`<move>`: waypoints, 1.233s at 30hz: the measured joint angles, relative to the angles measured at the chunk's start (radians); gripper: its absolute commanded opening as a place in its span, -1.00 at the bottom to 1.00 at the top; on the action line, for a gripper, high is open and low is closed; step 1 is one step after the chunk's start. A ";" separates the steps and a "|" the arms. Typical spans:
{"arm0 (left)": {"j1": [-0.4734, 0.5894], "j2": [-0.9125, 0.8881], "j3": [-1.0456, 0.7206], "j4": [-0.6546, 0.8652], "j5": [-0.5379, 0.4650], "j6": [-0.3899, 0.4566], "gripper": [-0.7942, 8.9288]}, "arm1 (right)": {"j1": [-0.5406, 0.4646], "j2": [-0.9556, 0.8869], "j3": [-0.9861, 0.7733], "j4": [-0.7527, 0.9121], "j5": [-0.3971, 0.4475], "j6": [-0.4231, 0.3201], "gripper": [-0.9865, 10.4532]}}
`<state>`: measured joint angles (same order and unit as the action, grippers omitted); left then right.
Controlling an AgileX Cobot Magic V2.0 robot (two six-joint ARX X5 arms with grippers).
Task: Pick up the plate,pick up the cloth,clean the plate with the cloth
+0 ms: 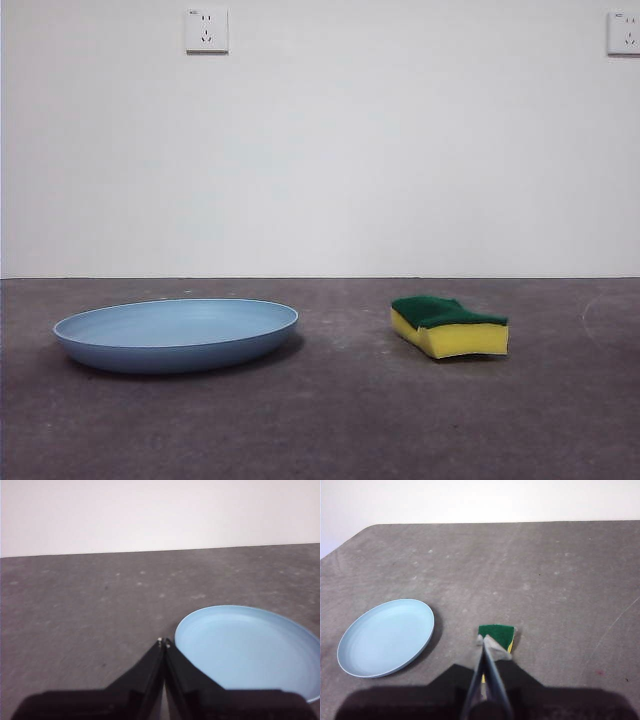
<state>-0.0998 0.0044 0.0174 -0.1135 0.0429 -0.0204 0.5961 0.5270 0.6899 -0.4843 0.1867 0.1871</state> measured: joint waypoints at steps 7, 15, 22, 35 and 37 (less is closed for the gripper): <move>0.002 0.000 0.000 -0.072 -0.040 -0.006 -0.84 | 0.000 0.000 0.000 -0.001 0.000 0.000 -0.82; 0.002 0.000 0.000 -0.072 -0.040 -0.006 -0.84 | 0.000 0.000 0.000 -0.001 0.000 0.000 -0.82; 0.002 0.000 0.000 -0.072 -0.040 -0.006 -0.84 | 0.000 0.000 0.000 -0.001 0.000 0.000 -0.82; 0.002 0.000 0.000 -0.072 -0.040 -0.006 -0.84 | 0.000 0.000 0.000 -0.001 0.000 0.000 -0.83; 0.002 0.000 0.000 -0.072 -0.040 -0.006 -0.84 | 0.000 -0.001 0.000 0.000 0.002 0.000 -0.82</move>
<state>-0.0982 0.0048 0.0174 -0.1860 0.0032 -0.0269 0.5961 0.5259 0.6899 -0.4847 0.1883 0.1867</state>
